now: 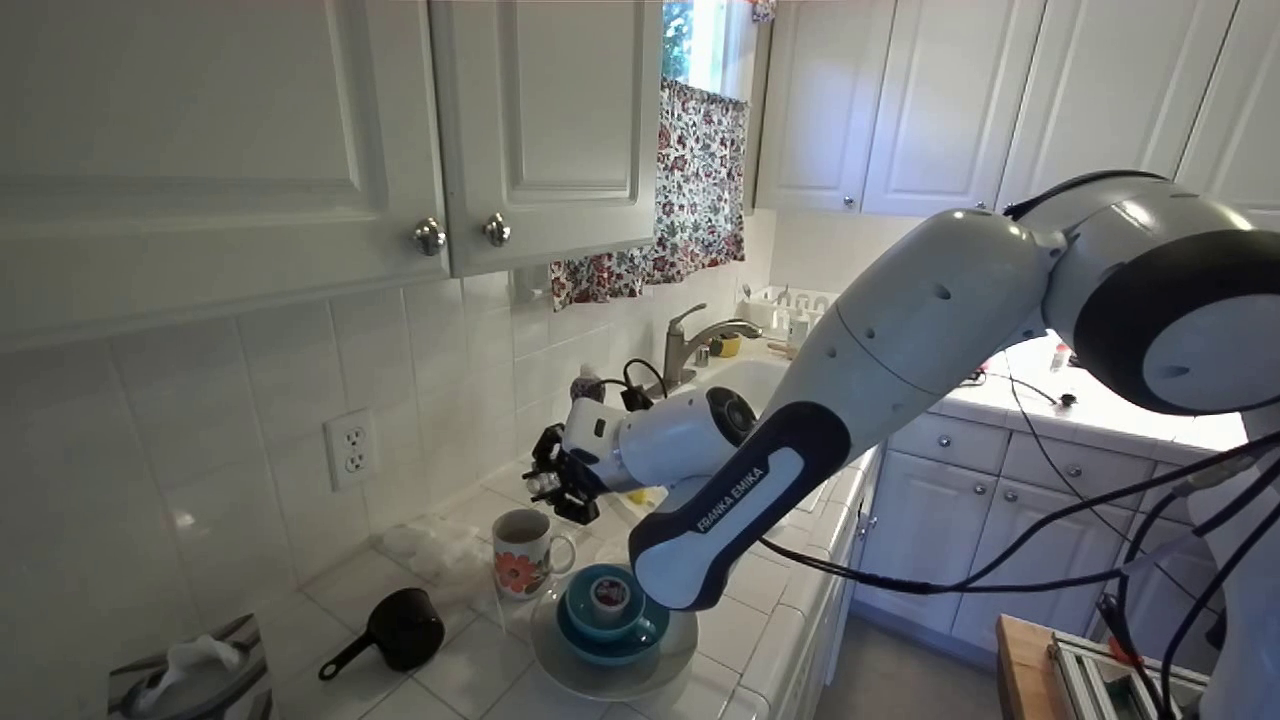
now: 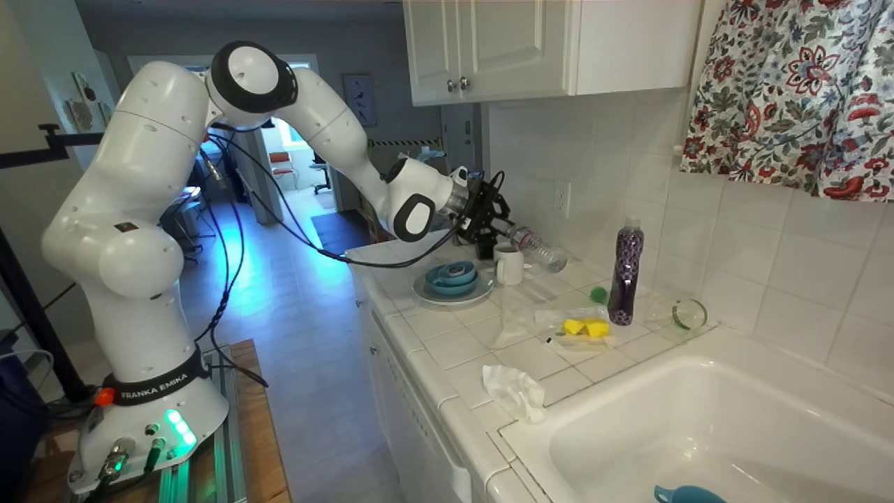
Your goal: Pick up the bottle and pour some water in the cup
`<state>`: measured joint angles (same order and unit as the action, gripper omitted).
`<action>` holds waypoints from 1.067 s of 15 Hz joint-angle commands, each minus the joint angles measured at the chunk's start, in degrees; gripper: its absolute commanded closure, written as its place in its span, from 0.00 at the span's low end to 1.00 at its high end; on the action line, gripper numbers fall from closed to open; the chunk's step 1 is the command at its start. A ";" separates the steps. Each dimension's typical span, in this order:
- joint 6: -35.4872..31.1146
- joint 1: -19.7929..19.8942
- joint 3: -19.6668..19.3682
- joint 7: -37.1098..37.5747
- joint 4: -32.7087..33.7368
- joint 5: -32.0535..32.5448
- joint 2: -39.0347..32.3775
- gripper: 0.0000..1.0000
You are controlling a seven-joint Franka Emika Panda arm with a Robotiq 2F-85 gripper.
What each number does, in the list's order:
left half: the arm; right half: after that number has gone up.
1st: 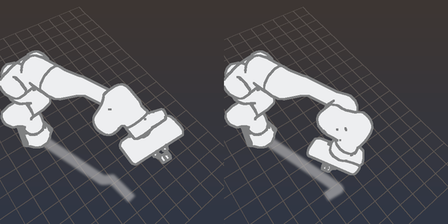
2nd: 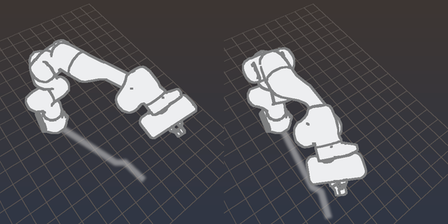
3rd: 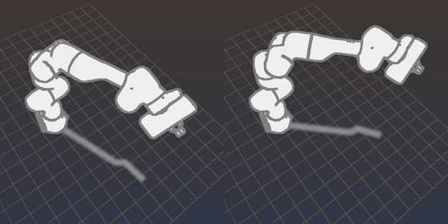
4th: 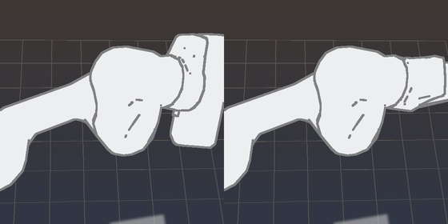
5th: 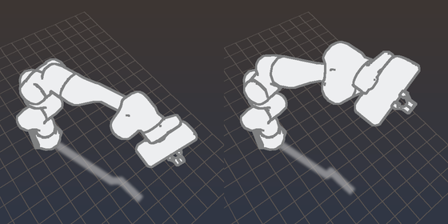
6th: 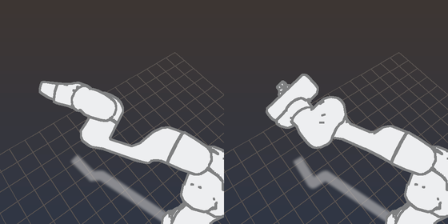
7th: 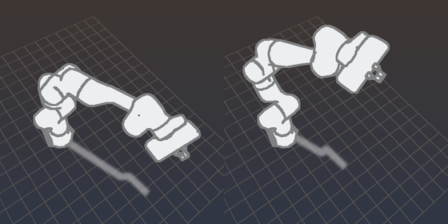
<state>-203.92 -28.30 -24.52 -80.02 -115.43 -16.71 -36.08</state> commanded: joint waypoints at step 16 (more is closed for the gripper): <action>8.70 -14.76 -17.23 -9.47 0.98 -0.04 -4.12 0.92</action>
<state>-197.02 -40.21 -38.33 -87.47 -115.30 -16.71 -38.78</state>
